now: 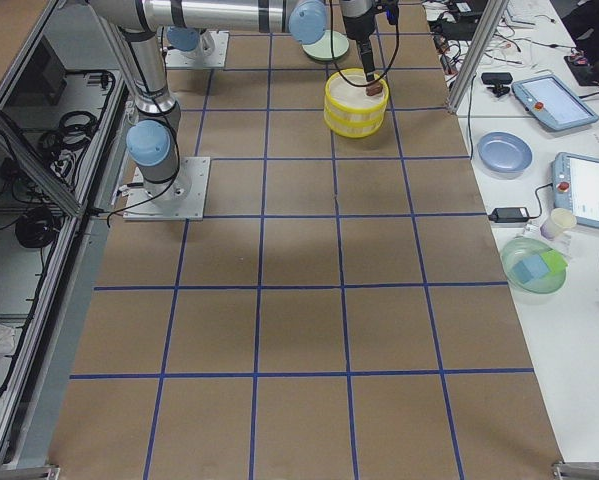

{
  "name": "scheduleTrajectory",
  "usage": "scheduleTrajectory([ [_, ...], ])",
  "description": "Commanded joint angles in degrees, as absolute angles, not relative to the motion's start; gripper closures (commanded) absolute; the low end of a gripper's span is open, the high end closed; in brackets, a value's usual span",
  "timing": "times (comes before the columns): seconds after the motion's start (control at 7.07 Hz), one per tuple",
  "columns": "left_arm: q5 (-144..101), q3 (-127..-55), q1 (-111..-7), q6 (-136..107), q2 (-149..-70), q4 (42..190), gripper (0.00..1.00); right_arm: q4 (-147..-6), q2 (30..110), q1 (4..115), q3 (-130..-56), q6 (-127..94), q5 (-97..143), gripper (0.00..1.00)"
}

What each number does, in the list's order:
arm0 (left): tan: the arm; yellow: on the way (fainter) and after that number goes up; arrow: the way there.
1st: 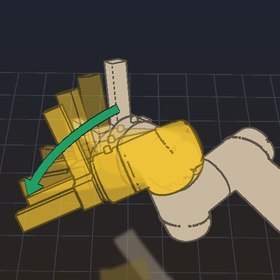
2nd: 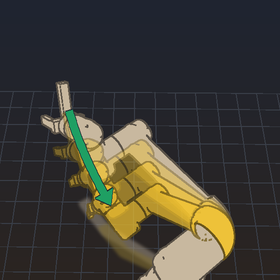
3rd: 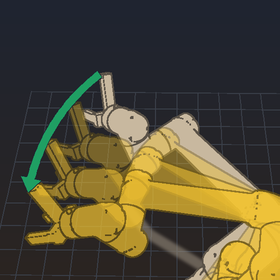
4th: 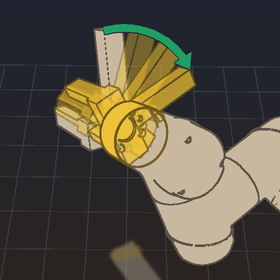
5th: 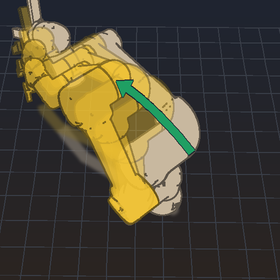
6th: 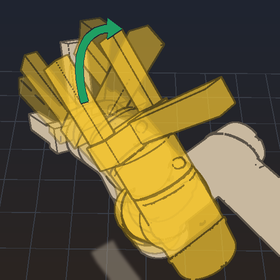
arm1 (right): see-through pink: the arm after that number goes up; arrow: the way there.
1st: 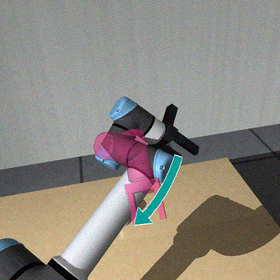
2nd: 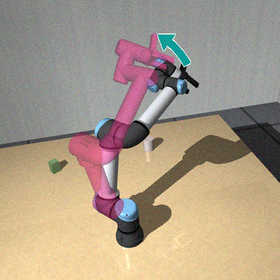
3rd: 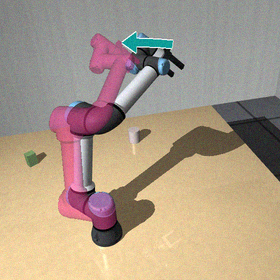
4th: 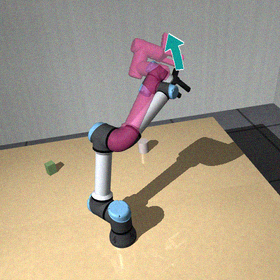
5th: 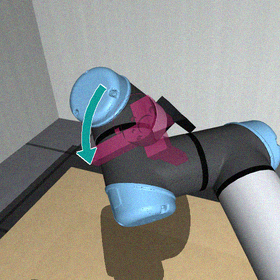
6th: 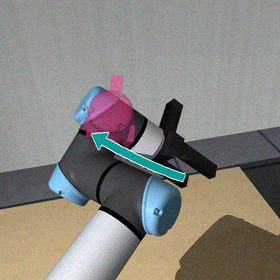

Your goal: Stack buns with steamer

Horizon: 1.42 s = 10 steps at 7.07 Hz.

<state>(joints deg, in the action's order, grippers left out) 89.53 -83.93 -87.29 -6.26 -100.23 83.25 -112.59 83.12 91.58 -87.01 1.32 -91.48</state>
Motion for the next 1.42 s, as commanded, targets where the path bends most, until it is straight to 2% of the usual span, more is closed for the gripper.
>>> scheduleTrajectory([
  [0.0, 90.88, -84.55, -84.91, -2.31, -96.08, 89.11, 0.0, -112.67, 83.06, 91.58, -87.01, 1.32, -91.41, 0.0],
  [0.57, 89.92, -84.81, -84.64, -2.2, -94.66, 90.09, 0.0, -112.68, 83.14, 91.58, -87.01, 1.23, -91.49, 0.0],
  [1.27, 89.91, -85.78, -84.55, -1.93, -94.83, 89.47, 0.0, -104.08, 86.83, 91.41, -86.05, 1.06, -91.05, 0.0],
])
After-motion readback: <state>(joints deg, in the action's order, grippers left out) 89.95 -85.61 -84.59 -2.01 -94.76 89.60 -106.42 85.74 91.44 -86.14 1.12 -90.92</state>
